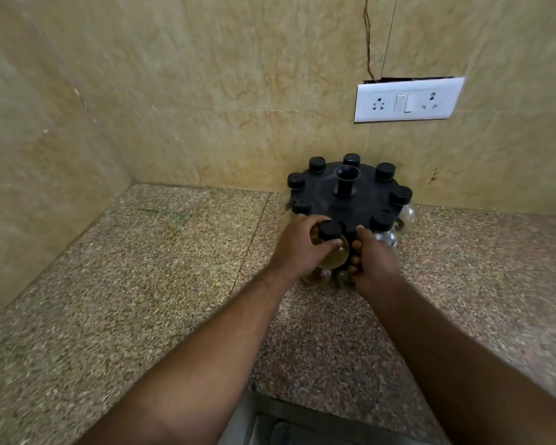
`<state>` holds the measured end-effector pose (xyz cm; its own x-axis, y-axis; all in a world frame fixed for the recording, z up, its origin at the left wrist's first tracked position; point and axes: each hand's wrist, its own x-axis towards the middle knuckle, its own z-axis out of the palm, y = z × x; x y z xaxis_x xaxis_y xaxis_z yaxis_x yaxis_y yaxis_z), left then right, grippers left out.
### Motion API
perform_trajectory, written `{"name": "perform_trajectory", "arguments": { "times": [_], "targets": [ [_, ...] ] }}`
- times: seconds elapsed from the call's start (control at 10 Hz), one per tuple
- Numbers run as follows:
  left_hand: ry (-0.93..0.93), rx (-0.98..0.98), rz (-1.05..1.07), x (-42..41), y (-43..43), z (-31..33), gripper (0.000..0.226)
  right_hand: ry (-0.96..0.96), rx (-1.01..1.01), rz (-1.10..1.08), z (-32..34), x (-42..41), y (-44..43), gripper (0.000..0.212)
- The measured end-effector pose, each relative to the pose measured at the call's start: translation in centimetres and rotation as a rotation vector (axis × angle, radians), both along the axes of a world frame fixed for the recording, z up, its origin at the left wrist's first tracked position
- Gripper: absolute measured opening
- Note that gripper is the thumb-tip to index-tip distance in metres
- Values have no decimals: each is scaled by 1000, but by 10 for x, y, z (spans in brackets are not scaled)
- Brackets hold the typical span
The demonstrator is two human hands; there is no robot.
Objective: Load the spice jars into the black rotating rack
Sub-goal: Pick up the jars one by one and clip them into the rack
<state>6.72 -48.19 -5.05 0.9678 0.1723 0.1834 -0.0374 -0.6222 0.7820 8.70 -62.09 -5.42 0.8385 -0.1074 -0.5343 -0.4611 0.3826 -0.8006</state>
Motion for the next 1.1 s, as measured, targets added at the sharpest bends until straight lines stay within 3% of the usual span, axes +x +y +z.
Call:
{"name": "perform_trajectory", "arguments": {
  "times": [0.4,0.6,0.9,1.0,1.1],
  "targets": [
    [8,210,141,15,-19,2,58,40,-119,124,4,8,-6,24],
    [-10,136,237,15,-28,-7,56,32,-143,117,6,5,-3,22],
    [-77,108,212,-1,-18,-3,62,-5,-180,84,14,-18,-6,14],
    [-156,48,208,-14,-13,0,51,-106,-233,103,18,-28,-10,14],
    [-218,24,235,-27,-10,9,46,-303,-416,137,22,-34,-8,18]
  ]
}}
